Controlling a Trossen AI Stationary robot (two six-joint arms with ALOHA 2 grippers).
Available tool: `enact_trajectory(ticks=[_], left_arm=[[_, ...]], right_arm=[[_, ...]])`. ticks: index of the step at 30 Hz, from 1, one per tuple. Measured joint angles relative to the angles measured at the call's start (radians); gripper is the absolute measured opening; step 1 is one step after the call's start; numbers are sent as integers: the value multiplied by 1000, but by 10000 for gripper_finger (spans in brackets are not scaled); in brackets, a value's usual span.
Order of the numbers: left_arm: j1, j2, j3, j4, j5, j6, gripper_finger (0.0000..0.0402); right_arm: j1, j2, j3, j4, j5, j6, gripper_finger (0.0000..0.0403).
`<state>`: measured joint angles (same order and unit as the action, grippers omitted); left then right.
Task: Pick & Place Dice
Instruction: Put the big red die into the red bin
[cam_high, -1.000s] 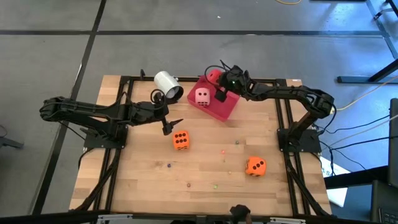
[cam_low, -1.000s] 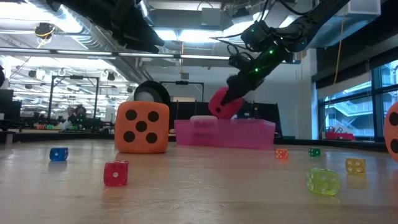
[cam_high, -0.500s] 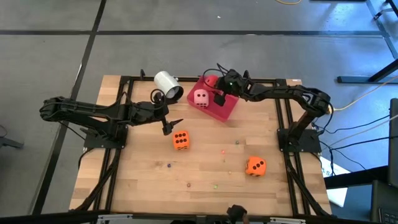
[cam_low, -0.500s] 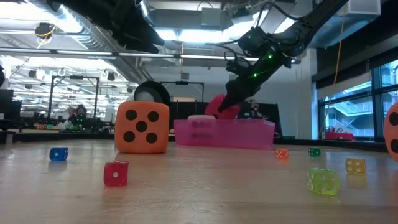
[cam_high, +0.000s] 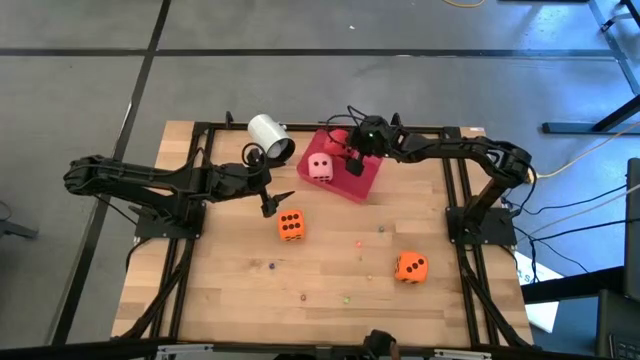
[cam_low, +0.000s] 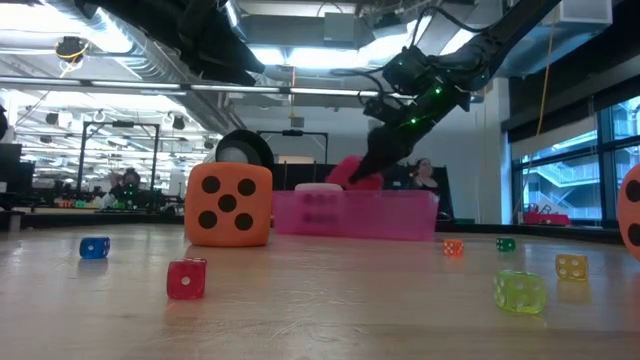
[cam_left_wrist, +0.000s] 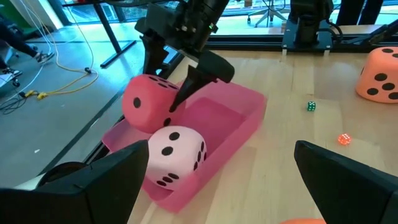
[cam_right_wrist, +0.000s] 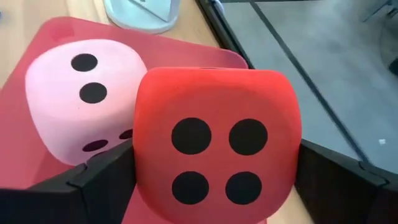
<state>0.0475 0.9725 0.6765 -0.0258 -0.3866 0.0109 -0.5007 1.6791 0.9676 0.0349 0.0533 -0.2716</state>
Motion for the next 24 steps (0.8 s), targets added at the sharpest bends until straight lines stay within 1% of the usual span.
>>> enact_trajectory(ticks=[3, 7, 10, 12, 15, 21, 24], left_arm=[[0, 0, 0, 0, 0, 0, 400], [0, 0, 0, 0, -1, 0, 400], [0, 0, 0, 0, -1, 1, 400], [0, 0, 0, 0, -1, 0, 400], [0, 0, 0, 0, -1, 2, 400], [0, 0, 0, 0, -1, 2, 400], [0, 0, 0, 0, -1, 2, 400]], right_arm=[[-2, 0, 0, -1, -8, -24, 387], [-2, 0, 0, -11, -8, -6, 387], [-5, -2, 2, -84, -65, -8, 387], [-4, -2, 1, -136, -48, -22, 387], [7, -2, 0, -156, 27, -22, 387], [7, -3, 1, -156, 32, -28, 387], [9, -3, 34, -231, 40, -28, 387]])
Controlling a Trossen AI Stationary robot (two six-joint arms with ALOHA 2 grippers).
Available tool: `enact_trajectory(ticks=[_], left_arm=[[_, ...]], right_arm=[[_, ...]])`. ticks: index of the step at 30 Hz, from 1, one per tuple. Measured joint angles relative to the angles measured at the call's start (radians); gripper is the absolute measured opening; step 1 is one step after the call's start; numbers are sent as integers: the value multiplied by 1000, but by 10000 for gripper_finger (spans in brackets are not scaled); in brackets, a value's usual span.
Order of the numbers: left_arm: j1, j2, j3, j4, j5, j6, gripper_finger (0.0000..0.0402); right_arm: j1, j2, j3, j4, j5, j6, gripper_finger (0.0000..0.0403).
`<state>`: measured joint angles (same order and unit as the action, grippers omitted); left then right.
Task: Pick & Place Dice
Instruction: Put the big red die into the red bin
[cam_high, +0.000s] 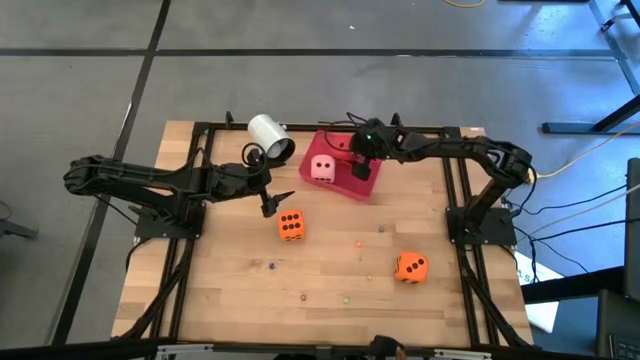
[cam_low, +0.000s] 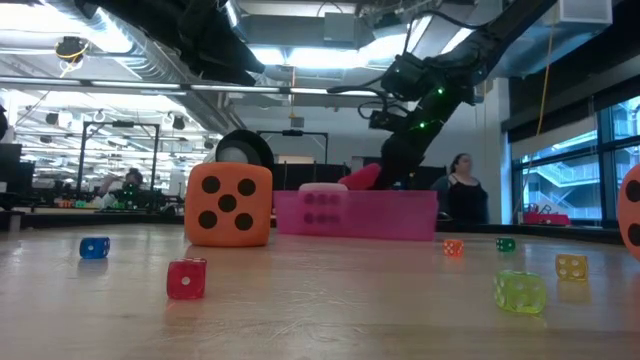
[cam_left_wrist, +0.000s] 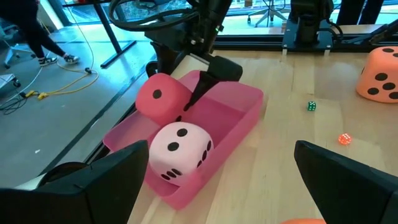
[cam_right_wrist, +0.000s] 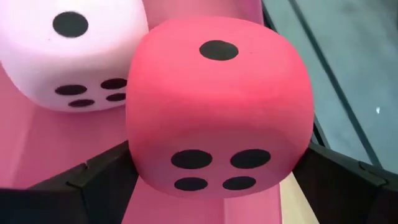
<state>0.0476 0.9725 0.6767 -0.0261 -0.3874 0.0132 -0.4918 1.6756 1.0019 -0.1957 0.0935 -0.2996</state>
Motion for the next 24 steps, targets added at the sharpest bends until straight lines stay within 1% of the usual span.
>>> enact_trajectory(ticks=[4, 7, 10, 13, 19, 24], left_arm=[[0, 0, 0, 0, 0, 0, 400], [0, 0, 0, 0, 0, 0, 400], [0, 0, 0, 0, 0, 0, 400], [0, 0, 0, 0, 0, 0, 400], [0, 0, 0, 0, 0, -11, 400], [0, 0, 0, 0, 0, -51, 400]], right_arm=[[16, 0, 83, -182, 0, 0, 387], [31, 0, 140, -284, 3, -3, 387], [44, 0, 158, -298, 14, -3, 387], [55, 1, 163, -293, 2, 0, 387], [75, 6, 163, -341, 53, 0, 387], [80, 6, 163, -346, 49, 0, 370]])
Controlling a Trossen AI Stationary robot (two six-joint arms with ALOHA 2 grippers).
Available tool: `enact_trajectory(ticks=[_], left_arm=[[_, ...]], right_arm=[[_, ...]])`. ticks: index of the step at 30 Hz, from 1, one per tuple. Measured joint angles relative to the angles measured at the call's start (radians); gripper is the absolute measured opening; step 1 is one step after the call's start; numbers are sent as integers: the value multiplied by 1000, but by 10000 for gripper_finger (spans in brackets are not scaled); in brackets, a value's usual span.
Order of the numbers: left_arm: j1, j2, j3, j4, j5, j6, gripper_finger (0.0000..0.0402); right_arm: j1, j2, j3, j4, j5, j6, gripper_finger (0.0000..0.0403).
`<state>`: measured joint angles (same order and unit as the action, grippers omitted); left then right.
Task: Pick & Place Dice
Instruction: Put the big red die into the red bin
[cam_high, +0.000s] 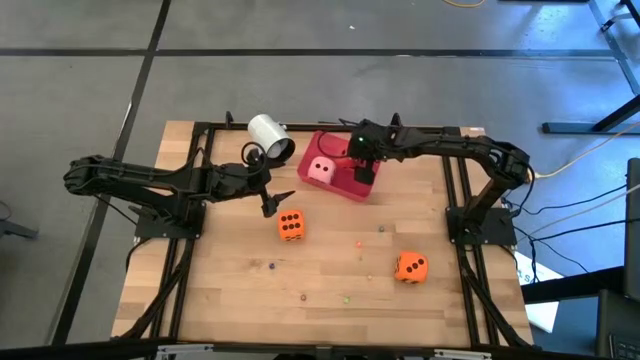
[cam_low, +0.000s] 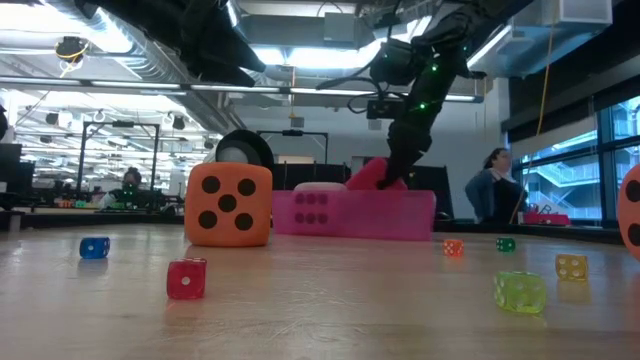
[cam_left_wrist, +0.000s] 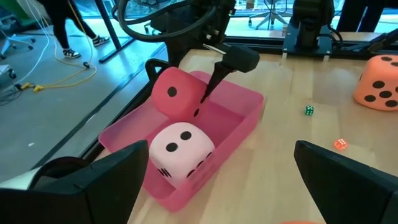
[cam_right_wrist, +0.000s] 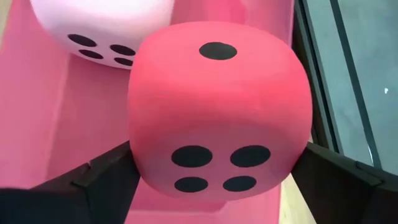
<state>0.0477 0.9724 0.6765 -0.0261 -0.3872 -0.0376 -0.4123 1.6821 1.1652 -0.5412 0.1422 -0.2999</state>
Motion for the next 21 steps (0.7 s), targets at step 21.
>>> enact_trajectory(ticks=[21], left_arm=[[0, 0, 0, 0, 0, -10, 400]], right_arm=[[2, 0, 0, 5, -4, 27, 392]])
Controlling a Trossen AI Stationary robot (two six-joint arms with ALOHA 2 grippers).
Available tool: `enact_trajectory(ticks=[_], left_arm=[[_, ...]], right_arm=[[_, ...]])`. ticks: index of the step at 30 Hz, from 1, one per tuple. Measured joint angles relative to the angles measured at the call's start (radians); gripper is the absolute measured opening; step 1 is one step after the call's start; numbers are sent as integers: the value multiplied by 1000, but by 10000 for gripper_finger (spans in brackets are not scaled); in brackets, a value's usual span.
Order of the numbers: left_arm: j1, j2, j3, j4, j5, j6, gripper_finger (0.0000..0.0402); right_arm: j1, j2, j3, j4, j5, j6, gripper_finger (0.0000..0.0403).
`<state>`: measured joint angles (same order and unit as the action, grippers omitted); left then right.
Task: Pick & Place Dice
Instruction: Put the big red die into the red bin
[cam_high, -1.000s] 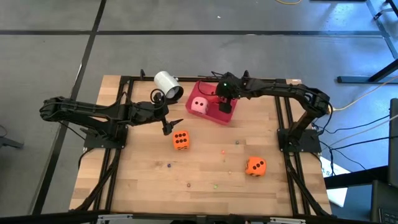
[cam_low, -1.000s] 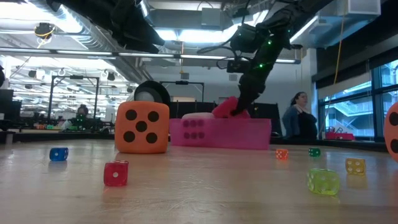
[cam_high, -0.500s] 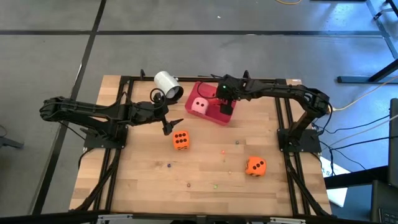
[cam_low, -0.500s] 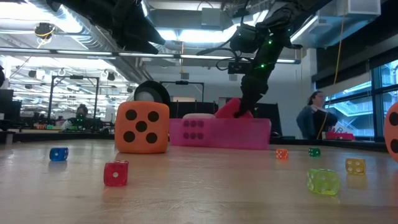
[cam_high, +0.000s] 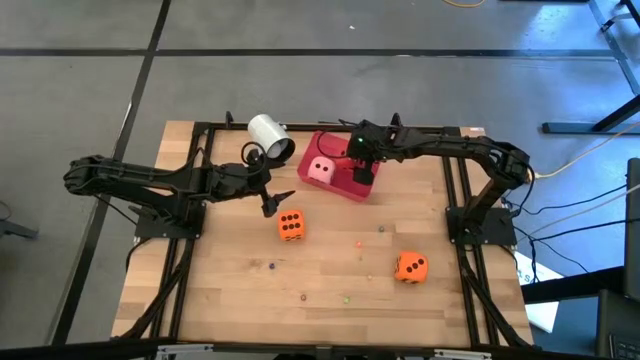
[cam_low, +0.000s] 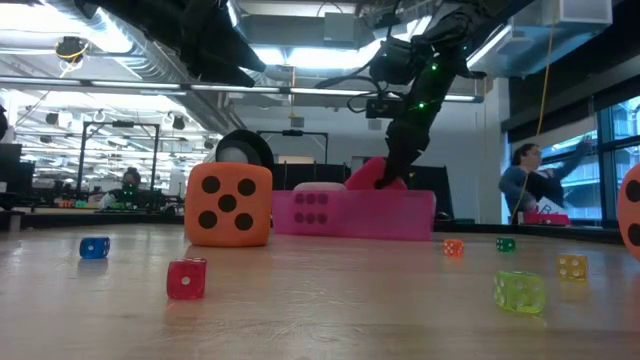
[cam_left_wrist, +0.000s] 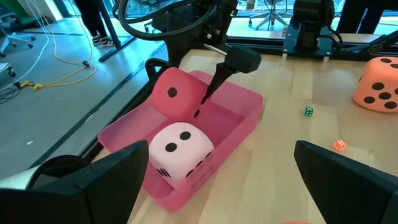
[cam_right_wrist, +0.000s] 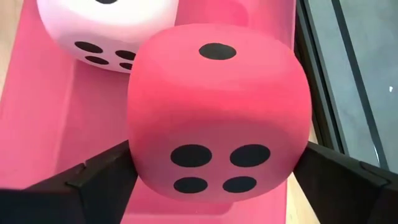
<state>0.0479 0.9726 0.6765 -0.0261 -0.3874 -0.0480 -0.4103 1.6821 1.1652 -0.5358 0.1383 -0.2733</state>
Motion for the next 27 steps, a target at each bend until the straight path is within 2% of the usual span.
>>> enact_trajectory(ticks=[6, 14, 17, 23, 27], left_arm=[[0, 0, 0, 35, -17, -29, 400], [1, 68, 0, 264, -186, 28, 400], [1, 112, 0, 335, -281, 110, 400], [1, 171, 0, 342, -451, 232, 400], [10, 207, 0, 344, -492, 273, 400]], right_arm=[[0, 0, 0, 11, 0, 1, 397], [0, 0, 0, 23, 1, 53, 395], [0, 0, 0, 23, 1, 54, 396], [0, 0, 0, 23, 0, 53, 396], [0, 0, 0, 23, 1, 53, 396]])
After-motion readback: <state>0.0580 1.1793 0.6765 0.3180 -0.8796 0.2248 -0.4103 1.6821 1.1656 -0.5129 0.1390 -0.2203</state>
